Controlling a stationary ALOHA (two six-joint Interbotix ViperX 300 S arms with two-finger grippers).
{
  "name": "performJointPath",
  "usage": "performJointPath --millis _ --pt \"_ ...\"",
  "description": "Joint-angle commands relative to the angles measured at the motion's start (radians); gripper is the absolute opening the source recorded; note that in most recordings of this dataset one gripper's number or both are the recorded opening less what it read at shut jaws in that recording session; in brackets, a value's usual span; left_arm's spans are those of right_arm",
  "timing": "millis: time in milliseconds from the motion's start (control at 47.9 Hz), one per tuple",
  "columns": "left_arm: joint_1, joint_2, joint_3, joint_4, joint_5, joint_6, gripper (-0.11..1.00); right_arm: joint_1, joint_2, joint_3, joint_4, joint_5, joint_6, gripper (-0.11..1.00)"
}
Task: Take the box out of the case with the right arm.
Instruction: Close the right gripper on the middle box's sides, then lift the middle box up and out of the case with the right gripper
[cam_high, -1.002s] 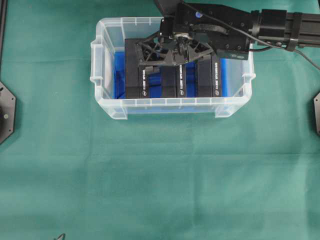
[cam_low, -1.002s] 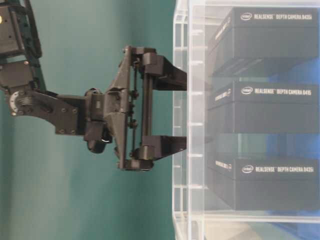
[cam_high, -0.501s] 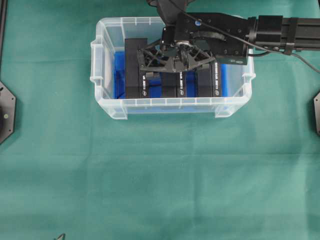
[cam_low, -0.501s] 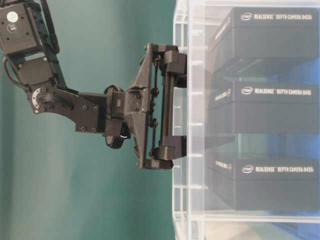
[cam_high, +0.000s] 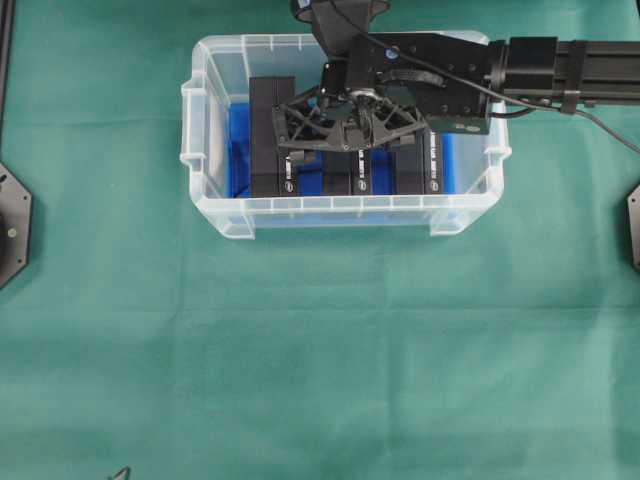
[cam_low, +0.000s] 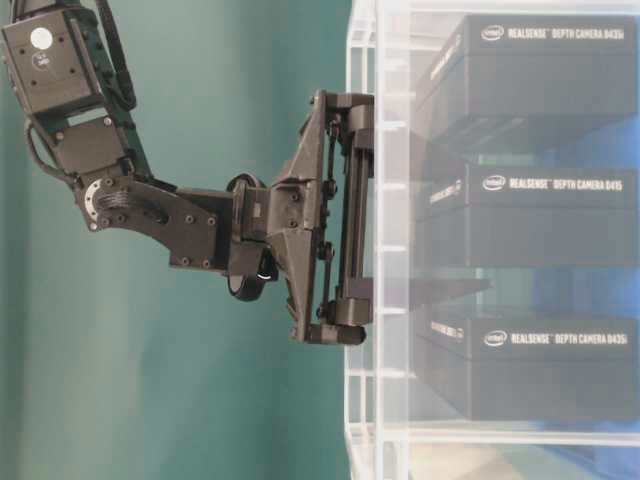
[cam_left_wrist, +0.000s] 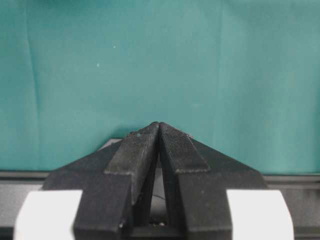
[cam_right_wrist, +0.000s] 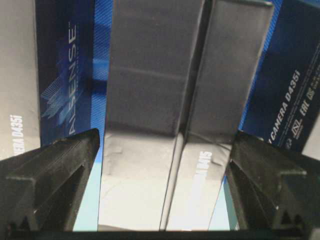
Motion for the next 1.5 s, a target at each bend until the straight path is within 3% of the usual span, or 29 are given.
performJointPath --millis 0,209,334,480,1002,1483 --pt "-0.002 0.003 -0.025 0.003 -0.003 -0.002 0.02 0.003 -0.02 -0.009 0.005 -0.005 0.002 0.93" --pt "-0.003 0.003 -0.025 0.003 -0.003 -0.002 0.02 0.003 -0.02 -0.011 0.009 -0.003 0.003 0.93" --pt "-0.003 0.003 -0.025 0.003 -0.002 -0.002 0.02 0.003 -0.02 -0.011 0.008 0.011 0.04 0.9" --pt "-0.003 0.003 -0.025 0.003 -0.002 0.0 0.02 0.003 -0.02 -0.011 0.005 0.034 0.069 0.65" --pt "-0.003 0.002 -0.025 0.002 -0.003 0.0 0.02 0.005 -0.031 -0.035 0.006 0.052 0.069 0.65" --pt "-0.003 0.002 -0.026 0.003 -0.002 0.0 0.02 0.005 -0.083 -0.233 -0.032 0.249 0.074 0.65"
